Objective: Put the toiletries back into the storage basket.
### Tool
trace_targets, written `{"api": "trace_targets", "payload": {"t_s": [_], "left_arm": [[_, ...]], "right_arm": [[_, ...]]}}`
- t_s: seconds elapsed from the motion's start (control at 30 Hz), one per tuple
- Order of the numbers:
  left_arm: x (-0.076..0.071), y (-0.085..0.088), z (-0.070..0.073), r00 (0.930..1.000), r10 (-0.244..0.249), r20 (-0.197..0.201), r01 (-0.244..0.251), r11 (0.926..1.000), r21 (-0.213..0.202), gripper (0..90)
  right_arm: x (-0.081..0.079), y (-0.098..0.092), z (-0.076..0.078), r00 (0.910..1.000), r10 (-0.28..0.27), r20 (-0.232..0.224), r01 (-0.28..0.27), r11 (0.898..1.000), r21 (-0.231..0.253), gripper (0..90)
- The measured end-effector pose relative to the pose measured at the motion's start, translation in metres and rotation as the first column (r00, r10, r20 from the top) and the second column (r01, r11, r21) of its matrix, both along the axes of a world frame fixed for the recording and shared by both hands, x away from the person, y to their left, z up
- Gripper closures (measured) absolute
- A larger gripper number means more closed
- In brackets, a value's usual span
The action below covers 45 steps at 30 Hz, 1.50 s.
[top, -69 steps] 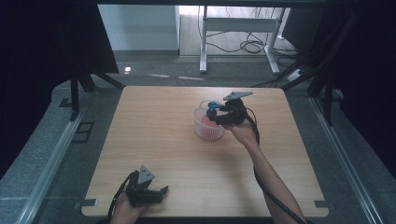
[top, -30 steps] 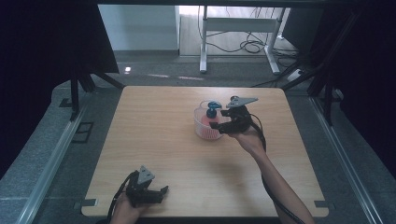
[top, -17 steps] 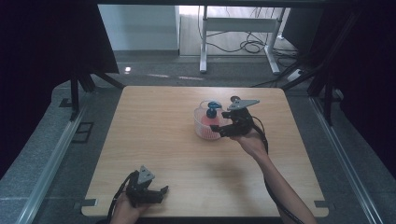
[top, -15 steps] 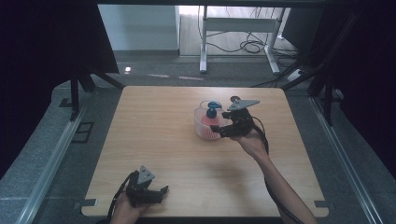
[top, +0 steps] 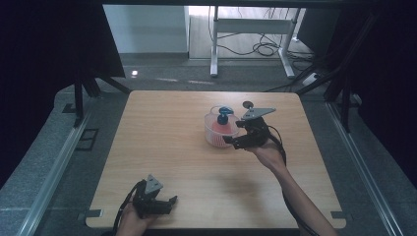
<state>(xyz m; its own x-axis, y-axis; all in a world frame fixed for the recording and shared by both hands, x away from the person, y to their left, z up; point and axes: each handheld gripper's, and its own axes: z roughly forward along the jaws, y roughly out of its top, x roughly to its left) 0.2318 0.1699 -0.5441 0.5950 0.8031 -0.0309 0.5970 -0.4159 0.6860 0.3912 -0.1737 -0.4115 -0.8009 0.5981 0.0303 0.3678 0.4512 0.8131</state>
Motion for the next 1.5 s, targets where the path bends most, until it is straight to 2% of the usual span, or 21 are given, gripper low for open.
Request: {"api": "trace_targets", "payload": {"t_s": [0.23,0.77,1.5], "left_arm": [[0.000,0.000,0.000,1.0000,0.000,0.000,0.000,1.0000,0.000,10.2],[0.000,0.000,0.000,1.0000,0.000,0.000,0.000,1.0000,0.000,10.2],[0.000,0.000,0.000,1.0000,0.003,0.001,-0.003,1.0000,-0.003,10.3]], "right_arm": [[-0.006,-0.004,-0.003,1.0000,0.006,-0.007,-0.006,1.000,-0.026,16.0],[-0.018,-0.012,-0.010,0.9998,0.011,-0.017,-0.011,0.999,-0.040,12.6],[-0.035,-0.026,-0.028,0.9994,0.001,-0.034,-0.002,0.999,-0.039,9.4]]}}
